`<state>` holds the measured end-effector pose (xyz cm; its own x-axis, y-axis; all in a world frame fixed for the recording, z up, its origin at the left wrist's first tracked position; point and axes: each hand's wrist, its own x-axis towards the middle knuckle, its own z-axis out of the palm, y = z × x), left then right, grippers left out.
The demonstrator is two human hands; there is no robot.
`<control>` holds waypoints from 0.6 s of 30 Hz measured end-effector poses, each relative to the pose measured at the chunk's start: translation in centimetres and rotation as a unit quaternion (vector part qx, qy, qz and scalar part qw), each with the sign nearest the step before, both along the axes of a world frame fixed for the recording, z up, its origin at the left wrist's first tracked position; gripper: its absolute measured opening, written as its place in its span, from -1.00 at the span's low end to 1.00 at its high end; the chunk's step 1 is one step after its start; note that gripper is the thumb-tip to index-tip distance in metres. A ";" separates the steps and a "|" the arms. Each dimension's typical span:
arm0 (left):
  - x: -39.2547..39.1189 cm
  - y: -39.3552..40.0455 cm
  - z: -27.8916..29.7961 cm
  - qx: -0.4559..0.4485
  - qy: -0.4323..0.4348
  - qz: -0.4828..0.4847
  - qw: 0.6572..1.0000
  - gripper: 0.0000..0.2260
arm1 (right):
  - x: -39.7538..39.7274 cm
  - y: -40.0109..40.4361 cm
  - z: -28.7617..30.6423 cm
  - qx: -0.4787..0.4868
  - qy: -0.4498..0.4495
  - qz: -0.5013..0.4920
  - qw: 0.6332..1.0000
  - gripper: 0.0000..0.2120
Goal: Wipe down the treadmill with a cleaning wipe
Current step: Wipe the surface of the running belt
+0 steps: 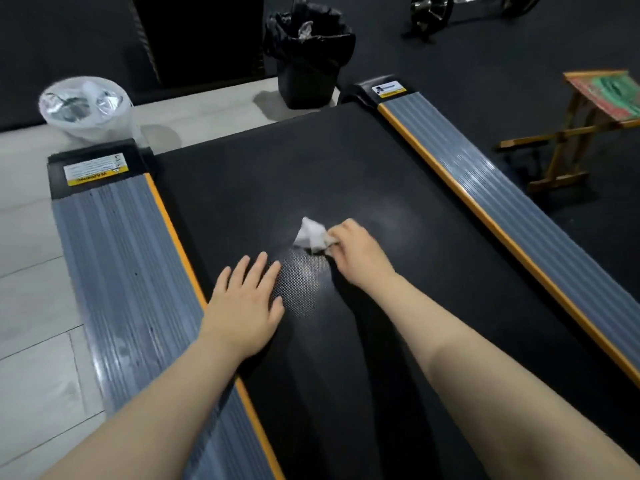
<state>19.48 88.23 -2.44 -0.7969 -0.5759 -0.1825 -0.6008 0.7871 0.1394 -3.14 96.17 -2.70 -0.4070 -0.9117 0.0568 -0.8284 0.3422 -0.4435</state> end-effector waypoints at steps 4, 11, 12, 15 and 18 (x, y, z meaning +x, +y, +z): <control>-0.4 0.2 -0.8 -0.032 -0.017 0.013 0.999 -0.34 | -10.7 1.0 -0.8 -0.005 0.046 -0.321 0.946 -0.80; -0.5 0.1 -0.1 -0.001 0.003 0.023 1.000 -0.38 | -4.0 -1.9 -1.8 -0.018 0.007 0.011 1.000 -0.84; -0.5 0.0 0.0 -0.002 0.008 0.024 1.000 -0.38 | -3.5 -1.7 -1.7 -0.003 -0.015 0.100 0.995 -0.84; -0.7 0.1 0.1 -0.001 0.005 0.035 0.999 -0.39 | -8.8 -2.6 -0.8 -0.010 0.009 0.083 0.996 -0.87; -0.6 0.2 0.1 -0.012 -0.009 0.041 0.999 -0.40 | -17.6 -1.8 -0.6 -0.002 0.079 -0.212 0.974 -0.86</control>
